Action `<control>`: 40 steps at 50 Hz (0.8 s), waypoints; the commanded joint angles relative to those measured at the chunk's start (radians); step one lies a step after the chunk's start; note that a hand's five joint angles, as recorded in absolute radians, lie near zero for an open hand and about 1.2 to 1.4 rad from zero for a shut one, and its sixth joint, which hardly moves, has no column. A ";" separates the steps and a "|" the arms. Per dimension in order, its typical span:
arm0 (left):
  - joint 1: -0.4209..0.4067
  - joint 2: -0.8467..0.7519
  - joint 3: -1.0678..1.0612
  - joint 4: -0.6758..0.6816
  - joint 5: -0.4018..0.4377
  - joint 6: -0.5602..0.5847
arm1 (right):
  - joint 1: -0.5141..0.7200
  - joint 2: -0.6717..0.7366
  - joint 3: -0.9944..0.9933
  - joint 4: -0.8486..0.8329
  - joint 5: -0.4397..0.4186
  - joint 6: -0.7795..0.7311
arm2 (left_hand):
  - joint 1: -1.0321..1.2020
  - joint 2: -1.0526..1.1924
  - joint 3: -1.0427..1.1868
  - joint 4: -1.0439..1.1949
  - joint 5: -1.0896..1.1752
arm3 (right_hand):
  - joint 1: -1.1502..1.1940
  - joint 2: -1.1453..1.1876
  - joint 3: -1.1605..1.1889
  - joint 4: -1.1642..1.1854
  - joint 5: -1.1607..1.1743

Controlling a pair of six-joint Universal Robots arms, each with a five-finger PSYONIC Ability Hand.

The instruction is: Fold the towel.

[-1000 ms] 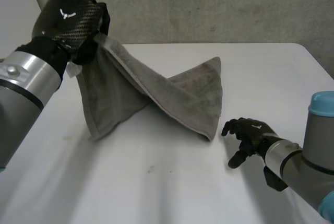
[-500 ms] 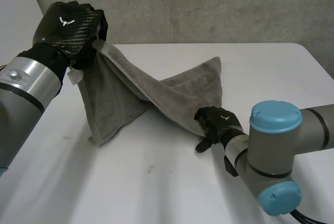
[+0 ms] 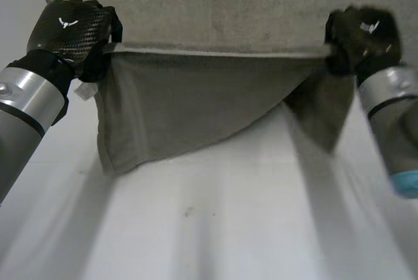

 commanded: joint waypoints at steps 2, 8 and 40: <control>0.002 0.005 -0.014 -0.017 -0.006 0.003 | -0.019 -0.042 -0.242 0.531 -0.143 -0.272 | 0.192 0.179 0.180 0.179 0.179 | 0.424 0.220 0.212 0.203 0.248; 0.028 -0.061 -0.031 -0.111 -0.003 0.014 | -0.005 0.115 -0.326 0.805 -0.148 -0.477 | 0.192 0.179 0.180 0.179 0.179 | 0.424 0.220 0.212 0.203 0.248; 0.030 -0.469 0.483 0.462 -0.028 0.075 | 0.067 0.359 -0.684 -0.096 0.009 -0.735 | 0.192 0.179 0.180 0.179 0.179 | 0.424 0.220 0.212 0.203 0.248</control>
